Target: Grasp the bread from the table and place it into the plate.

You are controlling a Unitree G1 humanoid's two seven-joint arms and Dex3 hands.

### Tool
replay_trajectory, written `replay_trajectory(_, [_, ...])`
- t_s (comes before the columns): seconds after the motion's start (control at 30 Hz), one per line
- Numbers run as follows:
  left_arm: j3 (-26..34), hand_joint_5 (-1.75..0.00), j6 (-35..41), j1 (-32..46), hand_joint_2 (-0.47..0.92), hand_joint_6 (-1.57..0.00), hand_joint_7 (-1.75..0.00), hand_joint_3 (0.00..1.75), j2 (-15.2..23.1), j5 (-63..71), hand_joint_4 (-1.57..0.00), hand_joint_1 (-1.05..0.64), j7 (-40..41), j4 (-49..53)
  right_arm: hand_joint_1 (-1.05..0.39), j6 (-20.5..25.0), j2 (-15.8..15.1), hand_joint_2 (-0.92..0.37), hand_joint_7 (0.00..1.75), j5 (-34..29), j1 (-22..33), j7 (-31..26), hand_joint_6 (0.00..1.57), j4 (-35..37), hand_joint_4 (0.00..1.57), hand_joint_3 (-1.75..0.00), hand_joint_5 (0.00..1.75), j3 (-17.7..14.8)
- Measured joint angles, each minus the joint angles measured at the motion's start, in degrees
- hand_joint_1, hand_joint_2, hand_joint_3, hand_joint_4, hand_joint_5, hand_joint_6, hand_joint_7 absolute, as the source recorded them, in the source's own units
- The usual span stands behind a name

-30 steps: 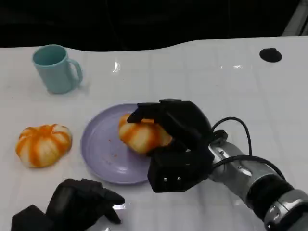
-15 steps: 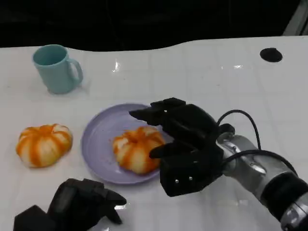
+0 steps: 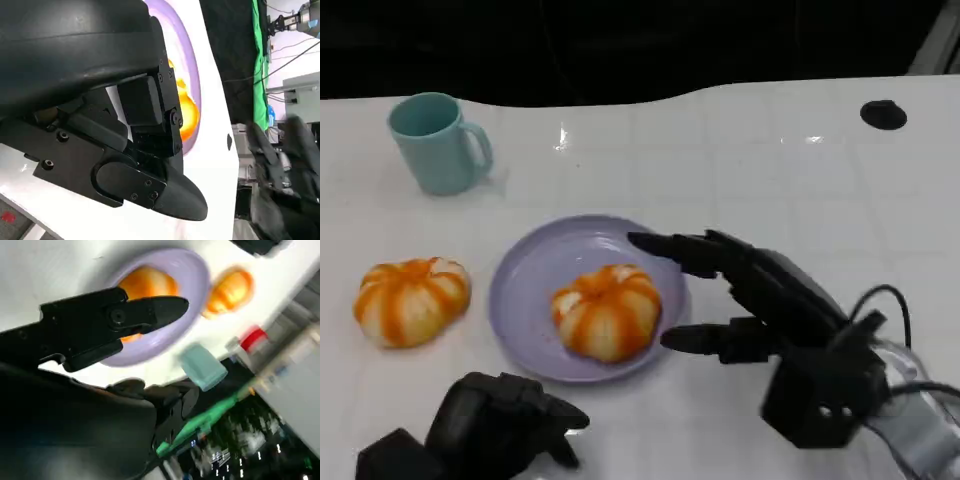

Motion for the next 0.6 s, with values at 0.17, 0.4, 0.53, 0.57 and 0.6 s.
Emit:
replay_trajectory(0.17, [0.03, -0.91, 0.07, 0.17, 0.92, -1.57, -0.25, 0.08, 0.02, -0.17, -1.37, -1.05, -0.01, -0.16, -0.42, -6.91, 0.27, -0.92, 0.21, 5.89, 5.53, 0.79, 0.66, -0.89, 0.47, -0.21, 0.69, -2.5])
replay_trajectory(0.4, [0.0, -0.92, 0.25, 0.23, 0.92, -1.57, -0.26, 0.06, 0.05, -0.44, -1.37, -1.05, -0.01, -0.4, -0.34, -14.05, 1.82, -0.91, 0.62, 16.52, 9.8, 6.21, 0.74, 0.69, 0.62, -0.31, 1.1, -5.15])
replay_trajectory(0.53, [-0.02, -0.92, 0.38, 0.28, 0.92, -1.57, -0.25, 0.06, 0.1, -0.47, -1.37, -1.05, -0.02, -0.77, -0.29, -15.38, 2.69, -0.65, 1.12, 19.6, 12.53, 8.1, 0.68, 0.92, 0.71, -0.78, 1.4, -6.73])
replay_trajectory(0.57, [-0.02, -0.91, 0.58, 0.3, 0.92, -1.57, -0.25, 0.06, 0.1, -0.55, -1.37, -1.05, -0.04, -0.94, -0.27, -15.55, 2.73, -0.6, 1.17, 19.8, 13.44, 8.42, 0.67, 0.75, 0.72, -0.87, 1.44, -7.23])
replay_trajectory(0.6, [-0.02, -0.91, 0.79, 0.33, 0.92, -1.57, -0.25, 0.05, 0.1, -0.69, -1.37, -1.05, -0.07, -1.11, -0.24, -15.77, 2.73, -0.54, 1.21, 19.98, 14.26, 8.69, 0.67, 0.63, 0.74, -0.99, 1.47, -7.68])
